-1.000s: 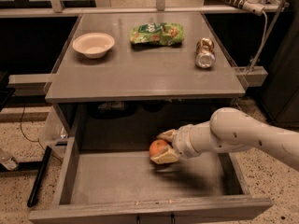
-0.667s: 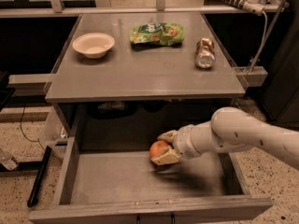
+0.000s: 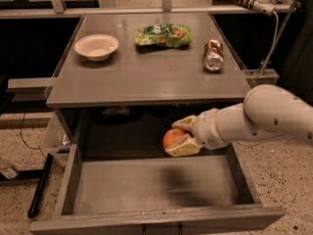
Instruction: Pick orange from top drawer and place on counter
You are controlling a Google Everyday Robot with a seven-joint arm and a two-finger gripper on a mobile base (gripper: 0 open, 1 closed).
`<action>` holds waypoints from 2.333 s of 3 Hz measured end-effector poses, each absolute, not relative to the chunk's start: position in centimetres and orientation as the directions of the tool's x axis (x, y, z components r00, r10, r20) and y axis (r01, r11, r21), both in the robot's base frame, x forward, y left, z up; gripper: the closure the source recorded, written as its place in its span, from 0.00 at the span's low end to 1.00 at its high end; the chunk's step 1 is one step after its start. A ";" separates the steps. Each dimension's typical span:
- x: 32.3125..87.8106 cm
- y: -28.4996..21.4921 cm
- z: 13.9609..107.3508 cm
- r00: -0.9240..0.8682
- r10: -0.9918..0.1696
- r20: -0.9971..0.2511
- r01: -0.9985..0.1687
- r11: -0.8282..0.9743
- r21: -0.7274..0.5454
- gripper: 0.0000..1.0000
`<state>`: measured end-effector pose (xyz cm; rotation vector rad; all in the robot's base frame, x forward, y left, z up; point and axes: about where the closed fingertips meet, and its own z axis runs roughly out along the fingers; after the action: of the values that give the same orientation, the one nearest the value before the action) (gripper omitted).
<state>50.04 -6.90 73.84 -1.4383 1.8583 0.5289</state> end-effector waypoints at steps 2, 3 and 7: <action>54.8 -7.8 85.9 0.021 -0.688 -0.726 -0.937 0.240 -0.255 1.00; 59.1 -7.5 89.2 0.043 -0.675 -0.737 -0.941 0.221 -0.257 1.00; 70.6 -6.5 90.2 -0.136 -0.555 -0.820 -0.841 0.503 -0.201 1.00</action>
Offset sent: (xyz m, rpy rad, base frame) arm 0.1165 -0.0138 0.2258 -0.0361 -0.2800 0.0722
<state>70.59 -6.46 90.19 -1.1673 1.8180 0.3854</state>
